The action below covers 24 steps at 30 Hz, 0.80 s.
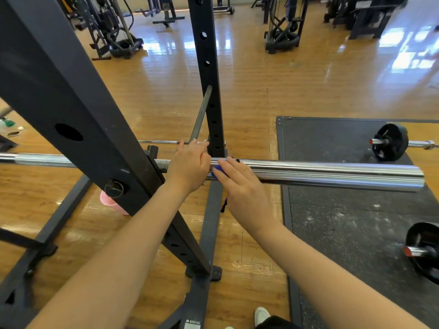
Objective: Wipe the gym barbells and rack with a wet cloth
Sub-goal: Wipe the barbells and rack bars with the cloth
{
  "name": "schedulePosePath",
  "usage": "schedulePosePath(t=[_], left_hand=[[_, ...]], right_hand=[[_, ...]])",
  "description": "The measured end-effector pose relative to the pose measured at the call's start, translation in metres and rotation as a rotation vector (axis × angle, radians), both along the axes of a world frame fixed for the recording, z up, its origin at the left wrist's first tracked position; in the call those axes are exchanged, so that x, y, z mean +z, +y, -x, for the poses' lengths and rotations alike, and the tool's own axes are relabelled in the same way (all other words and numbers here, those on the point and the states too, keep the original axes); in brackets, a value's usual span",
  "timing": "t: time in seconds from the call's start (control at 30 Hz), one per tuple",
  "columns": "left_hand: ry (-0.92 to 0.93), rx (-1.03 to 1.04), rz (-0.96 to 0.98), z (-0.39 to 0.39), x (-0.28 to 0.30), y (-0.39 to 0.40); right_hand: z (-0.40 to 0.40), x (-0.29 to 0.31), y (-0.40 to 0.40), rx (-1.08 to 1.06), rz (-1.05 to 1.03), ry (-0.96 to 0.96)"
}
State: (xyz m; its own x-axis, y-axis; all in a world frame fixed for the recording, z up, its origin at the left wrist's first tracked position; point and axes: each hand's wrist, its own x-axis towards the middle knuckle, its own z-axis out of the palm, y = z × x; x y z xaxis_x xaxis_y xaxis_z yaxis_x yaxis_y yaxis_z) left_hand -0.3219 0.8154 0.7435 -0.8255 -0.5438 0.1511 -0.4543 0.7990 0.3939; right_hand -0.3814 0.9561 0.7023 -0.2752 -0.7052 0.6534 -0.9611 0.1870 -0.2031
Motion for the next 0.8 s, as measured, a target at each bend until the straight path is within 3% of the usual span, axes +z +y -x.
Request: schedulePosePath(t=[0.1, 0.33, 0.57, 0.8], left_hand=[[0.019, 0.006, 0.004, 0.0, 0.0, 0.001], [-0.007, -0.005, 0.001, -0.001, 0.002, -0.002], [0.094, 0.027, 0.362, -0.022, -0.022, 0.02], [0.144, -0.017, 0.346, -0.012, -0.018, 0.012]], right_hand=[[0.012, -0.01, 0.012, 0.014, -0.002, 0.006], [0.04, -0.018, 0.057, -0.122, 0.218, 0.009], [0.03, -0.012, 0.053, -0.184, 0.231, -0.068], [0.018, 0.006, 0.034, -0.198, 0.167, -0.221]])
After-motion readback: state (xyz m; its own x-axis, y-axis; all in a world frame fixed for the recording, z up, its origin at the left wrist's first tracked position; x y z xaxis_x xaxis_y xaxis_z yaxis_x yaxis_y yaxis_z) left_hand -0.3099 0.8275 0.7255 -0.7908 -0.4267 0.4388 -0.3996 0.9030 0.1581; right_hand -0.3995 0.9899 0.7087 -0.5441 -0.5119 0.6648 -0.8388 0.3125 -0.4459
